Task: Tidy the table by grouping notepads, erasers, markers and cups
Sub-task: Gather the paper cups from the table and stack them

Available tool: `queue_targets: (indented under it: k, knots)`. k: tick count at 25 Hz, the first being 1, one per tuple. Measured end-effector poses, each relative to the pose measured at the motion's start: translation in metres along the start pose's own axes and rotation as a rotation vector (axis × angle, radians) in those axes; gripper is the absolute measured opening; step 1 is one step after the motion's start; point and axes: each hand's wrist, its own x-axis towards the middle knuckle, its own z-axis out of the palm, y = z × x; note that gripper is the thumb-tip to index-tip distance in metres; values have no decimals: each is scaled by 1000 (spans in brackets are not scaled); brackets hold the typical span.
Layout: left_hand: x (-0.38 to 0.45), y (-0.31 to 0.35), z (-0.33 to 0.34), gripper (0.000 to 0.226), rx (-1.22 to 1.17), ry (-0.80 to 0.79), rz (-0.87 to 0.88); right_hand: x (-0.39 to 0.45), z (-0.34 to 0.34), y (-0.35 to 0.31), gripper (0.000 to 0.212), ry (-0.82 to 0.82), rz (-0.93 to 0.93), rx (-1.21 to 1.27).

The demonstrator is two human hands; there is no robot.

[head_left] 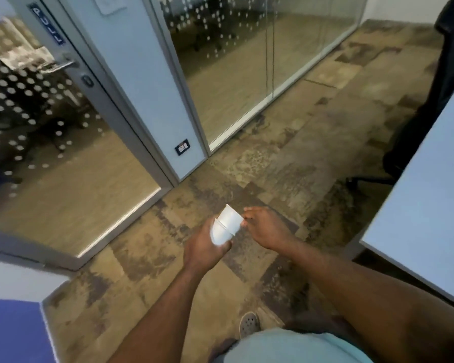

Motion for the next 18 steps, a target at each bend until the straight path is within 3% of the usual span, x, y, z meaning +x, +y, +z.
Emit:
queue_targets:
  k: [8,18]
  knots:
    - [214,98,47,68,22,-249,283,114,-90,103,28,271,268,-152]
    - [419,290,146,68,150,-422,552,207,-237,255,26,398,574,-229]
